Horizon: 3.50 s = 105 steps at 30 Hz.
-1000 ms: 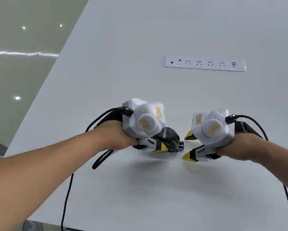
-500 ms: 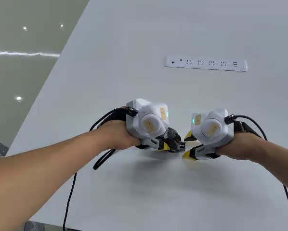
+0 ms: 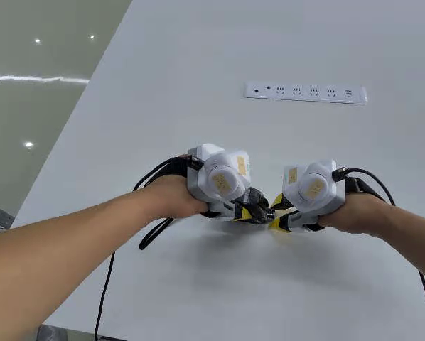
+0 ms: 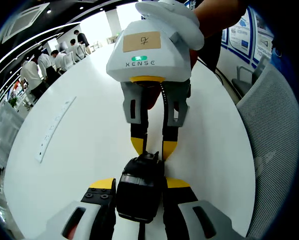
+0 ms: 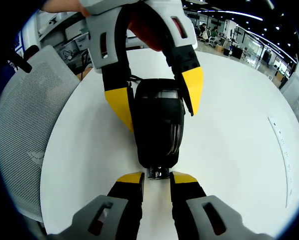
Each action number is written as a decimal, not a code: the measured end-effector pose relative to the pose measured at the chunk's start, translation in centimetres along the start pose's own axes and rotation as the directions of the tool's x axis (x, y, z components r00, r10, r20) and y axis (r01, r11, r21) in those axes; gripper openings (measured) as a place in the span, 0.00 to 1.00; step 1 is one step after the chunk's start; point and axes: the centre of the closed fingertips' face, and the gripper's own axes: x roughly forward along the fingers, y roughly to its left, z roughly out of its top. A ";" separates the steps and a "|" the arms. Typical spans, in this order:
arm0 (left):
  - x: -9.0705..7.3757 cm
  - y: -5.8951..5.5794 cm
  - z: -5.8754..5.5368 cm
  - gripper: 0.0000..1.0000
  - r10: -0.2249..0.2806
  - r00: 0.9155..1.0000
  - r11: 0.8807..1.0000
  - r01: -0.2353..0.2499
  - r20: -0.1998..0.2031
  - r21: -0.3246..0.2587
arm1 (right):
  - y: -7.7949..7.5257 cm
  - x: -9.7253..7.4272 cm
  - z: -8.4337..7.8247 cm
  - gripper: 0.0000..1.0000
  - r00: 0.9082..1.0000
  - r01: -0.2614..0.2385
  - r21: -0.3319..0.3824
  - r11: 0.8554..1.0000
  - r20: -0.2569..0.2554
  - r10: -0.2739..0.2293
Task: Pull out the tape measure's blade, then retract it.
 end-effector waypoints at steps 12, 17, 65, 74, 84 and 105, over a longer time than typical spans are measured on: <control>0.0 0.0 0.0 0.33 -0.003 1.000 1.000 0.003 0.000 0.008 | -0.3 0.0 0.0 0.13 1.000 -0.005 0.014 1.000 0.005 0.005; 0.0 0.0 0.1 0.32 -0.009 1.000 1.000 0.009 -0.005 0.008 | -0.3 0.0 0.0 0.13 1.000 -0.009 0.004 1.000 0.016 0.009; 0.1 -0.1 0.0 0.28 -0.048 0.999 0.998 0.048 -0.009 0.042 | -0.4 -0.7 -0.8 0.10 0.997 0.015 0.049 0.999 0.074 -0.018; 0.1 -0.1 0.0 0.28 -0.050 0.999 0.998 0.051 -0.013 0.044 | -0.2 -1.2 -1.1 0.10 0.997 0.015 0.064 0.998 0.078 -0.020; 0.1 -0.1 0.0 0.28 -0.053 0.999 0.998 0.053 -0.014 0.046 | -0.2 -1.8 -1.8 0.09 0.997 0.012 0.076 0.997 0.077 -0.018; 0.1 -0.2 0.0 0.28 -0.053 0.998 0.997 0.054 -0.017 0.052 | 0.1 -3.1 -3.1 0.09 0.997 0.006 0.096 0.995 0.076 -0.013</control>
